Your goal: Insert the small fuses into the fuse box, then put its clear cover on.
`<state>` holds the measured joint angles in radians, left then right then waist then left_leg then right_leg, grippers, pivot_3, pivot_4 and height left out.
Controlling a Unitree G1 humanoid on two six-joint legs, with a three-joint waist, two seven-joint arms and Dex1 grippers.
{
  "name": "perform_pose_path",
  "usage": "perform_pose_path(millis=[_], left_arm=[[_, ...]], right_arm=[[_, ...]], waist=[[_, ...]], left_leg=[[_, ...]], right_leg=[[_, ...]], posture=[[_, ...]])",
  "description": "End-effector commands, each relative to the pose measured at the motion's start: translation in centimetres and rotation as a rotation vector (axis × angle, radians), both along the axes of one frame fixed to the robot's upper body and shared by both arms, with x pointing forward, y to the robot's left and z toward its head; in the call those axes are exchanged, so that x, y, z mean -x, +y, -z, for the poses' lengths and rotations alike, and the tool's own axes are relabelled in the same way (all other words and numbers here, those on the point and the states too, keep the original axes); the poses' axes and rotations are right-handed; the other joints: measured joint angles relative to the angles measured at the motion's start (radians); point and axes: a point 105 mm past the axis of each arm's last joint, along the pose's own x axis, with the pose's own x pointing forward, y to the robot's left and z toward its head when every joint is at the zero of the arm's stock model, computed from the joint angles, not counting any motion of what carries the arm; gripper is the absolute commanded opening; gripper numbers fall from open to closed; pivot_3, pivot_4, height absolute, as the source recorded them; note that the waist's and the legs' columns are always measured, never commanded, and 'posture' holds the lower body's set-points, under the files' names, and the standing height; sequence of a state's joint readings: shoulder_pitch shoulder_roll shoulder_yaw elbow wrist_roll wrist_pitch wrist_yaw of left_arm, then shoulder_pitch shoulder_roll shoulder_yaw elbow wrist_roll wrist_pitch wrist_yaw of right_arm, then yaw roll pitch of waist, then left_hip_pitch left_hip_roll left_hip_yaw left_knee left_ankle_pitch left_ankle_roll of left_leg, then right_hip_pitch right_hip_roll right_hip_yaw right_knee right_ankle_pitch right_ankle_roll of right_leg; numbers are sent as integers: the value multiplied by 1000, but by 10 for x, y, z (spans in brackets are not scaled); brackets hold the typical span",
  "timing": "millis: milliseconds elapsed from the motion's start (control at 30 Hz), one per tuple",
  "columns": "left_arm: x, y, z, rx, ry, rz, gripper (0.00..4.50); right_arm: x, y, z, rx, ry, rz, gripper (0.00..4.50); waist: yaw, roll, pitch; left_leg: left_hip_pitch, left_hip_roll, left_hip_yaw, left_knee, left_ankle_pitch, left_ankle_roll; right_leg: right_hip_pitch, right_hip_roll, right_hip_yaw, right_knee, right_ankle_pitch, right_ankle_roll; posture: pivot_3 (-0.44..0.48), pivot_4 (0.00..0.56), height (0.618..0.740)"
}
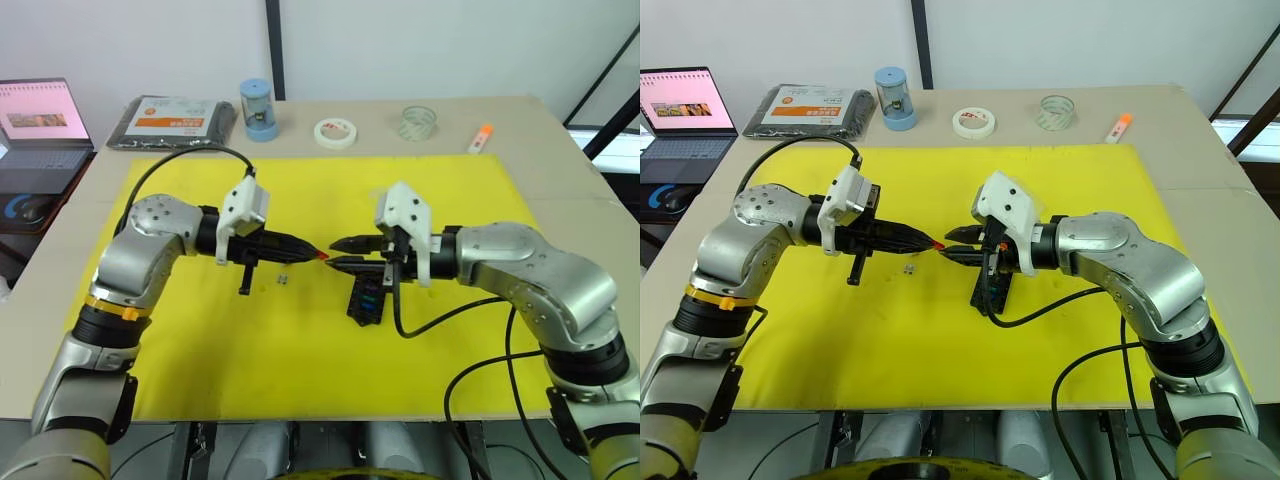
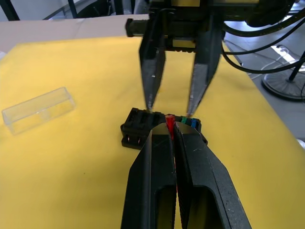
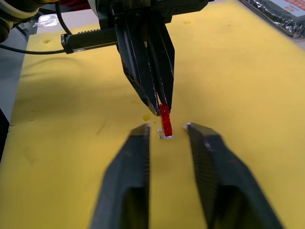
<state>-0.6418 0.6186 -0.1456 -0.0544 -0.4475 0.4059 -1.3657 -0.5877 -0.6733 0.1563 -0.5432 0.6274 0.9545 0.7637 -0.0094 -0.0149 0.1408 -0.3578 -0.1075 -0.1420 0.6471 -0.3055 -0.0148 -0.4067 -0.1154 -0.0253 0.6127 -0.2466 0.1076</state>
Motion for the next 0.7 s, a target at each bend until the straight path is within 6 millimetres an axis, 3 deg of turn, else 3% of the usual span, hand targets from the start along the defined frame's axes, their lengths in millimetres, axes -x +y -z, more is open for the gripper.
perform_pose_path(millis=[33, 433, 533, 667, 700], left_arm=[[2, -5, -12, 24, -34, 24, 0], [2, -4, -10, 18, -23, 20, 0], [2, -3, -9, 19, -23, 15, 0], [3, -5, -12, 52, 3, 7, 0], [4, -6, -13, 63, 13, 8, 0]], right_arm=[[1, 3, -5, -2, -37, -16, 79], [0, -2, -6, -20, -29, 2, 79], [1, -4, -7, -29, -21, 4, 686], [3, -8, -7, -48, -17, 10, 1938], [3, -8, -7, -57, -11, 13, 1938]], waist=[[0, 0, 0], [0, 0, 0], [1, 0, 0], [1, 0, 0], [0, 0, 0]], left_leg=[[0, 0, 0, 0, 0, 0], [0, 0, 0, 0, 0, 0], [0, 0, 0, 0, 0, 0], [0, 0, 0, 0, 0, 0], [0, 0, 0, 0, 0, 0]], right_leg=[[0, 0, 0, 0, 0, 0], [0, 0, 0, 0, 0, 0], [0, 0, 0, 0, 0, 0], [0, 0, 0, 0, 0, 0], [0, 0, 0, 0, 0, 0]], posture=[[0, 150, 740], [0, 150, 740], [0, 150, 740], [0, 150, 740], [0, 150, 740]])
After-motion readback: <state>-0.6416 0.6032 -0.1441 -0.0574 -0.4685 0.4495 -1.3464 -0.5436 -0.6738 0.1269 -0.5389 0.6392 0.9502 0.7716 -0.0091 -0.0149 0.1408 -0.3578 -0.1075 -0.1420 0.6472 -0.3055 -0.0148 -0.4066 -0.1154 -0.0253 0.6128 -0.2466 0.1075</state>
